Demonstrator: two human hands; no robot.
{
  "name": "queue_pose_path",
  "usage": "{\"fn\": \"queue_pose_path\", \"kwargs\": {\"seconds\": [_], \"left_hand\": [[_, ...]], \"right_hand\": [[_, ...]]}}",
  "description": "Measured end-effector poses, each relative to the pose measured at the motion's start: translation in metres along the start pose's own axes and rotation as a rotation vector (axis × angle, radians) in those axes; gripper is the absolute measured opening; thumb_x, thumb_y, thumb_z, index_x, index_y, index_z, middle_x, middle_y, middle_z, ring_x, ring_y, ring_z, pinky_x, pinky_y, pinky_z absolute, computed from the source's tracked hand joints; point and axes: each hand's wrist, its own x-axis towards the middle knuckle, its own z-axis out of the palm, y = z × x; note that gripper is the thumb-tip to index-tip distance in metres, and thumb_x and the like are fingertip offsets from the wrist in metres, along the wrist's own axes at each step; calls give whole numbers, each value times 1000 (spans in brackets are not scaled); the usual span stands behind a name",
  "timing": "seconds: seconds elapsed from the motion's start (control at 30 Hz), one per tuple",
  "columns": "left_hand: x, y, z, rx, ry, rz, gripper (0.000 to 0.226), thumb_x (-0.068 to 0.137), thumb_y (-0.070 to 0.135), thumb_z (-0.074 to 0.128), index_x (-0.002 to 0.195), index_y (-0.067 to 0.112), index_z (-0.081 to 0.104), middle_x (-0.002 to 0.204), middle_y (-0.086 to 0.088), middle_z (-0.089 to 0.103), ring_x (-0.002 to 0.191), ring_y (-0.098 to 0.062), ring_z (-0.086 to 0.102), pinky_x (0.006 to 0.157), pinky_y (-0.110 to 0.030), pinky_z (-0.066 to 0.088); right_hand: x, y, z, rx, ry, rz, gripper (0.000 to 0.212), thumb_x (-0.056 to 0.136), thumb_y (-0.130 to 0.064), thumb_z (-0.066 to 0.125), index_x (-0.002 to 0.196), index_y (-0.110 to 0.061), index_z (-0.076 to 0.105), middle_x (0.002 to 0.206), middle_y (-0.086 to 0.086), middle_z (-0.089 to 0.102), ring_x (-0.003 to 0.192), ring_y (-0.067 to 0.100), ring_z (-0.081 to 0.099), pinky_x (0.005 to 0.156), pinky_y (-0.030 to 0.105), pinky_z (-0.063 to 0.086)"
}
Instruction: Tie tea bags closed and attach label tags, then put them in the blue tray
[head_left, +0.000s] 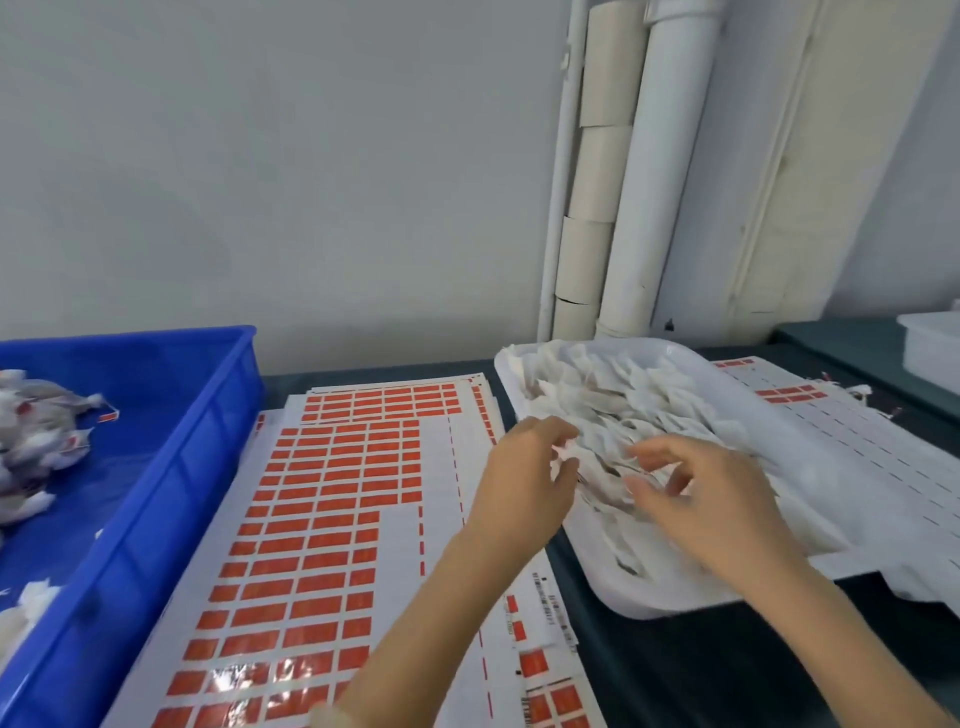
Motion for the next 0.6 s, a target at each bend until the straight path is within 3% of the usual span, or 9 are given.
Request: {"fn": "queue_pose_path", "kwargs": {"seconds": [0.13, 0.3, 0.47, 0.6], "left_hand": [[26, 0, 14, 155, -87, 38, 32, 92, 12, 60, 122, 21, 62, 123, -4, 54, 110, -21, 55, 92, -29, 48], [40, -3, 16, 283, -120, 95, 18, 91, 14, 63, 106, 18, 71, 115, -4, 54, 107, -20, 52, 88, -32, 48], [36, -1, 3, 190, 19, 156, 12, 91, 23, 65, 99, 19, 73, 108, 1, 59, 103, -16, 52, 81, -29, 48], [28, 4, -25, 148, 176, 201, 11, 90, 30, 64, 96, 24, 71, 101, 10, 66, 97, -8, 53, 78, -24, 47]], "right_hand": [[20, 3, 18, -113, -118, 40, 37, 81, -42, 70, 116, -29, 65, 103, -14, 67, 81, 5, 59, 69, 24, 45], [36, -8, 39, -218, -141, 25, 18, 86, -37, 61, 95, -23, 70, 93, -6, 70, 84, 17, 63, 71, 32, 51], [37, -12, 36, -106, 59, -54, 12, 90, -24, 62, 89, -22, 74, 77, -4, 70, 72, 17, 61, 64, 31, 48], [34, -31, 24, 101, 205, -184, 10, 89, -20, 65, 86, -20, 75, 68, -9, 66, 59, 6, 58, 59, 26, 46]]}}
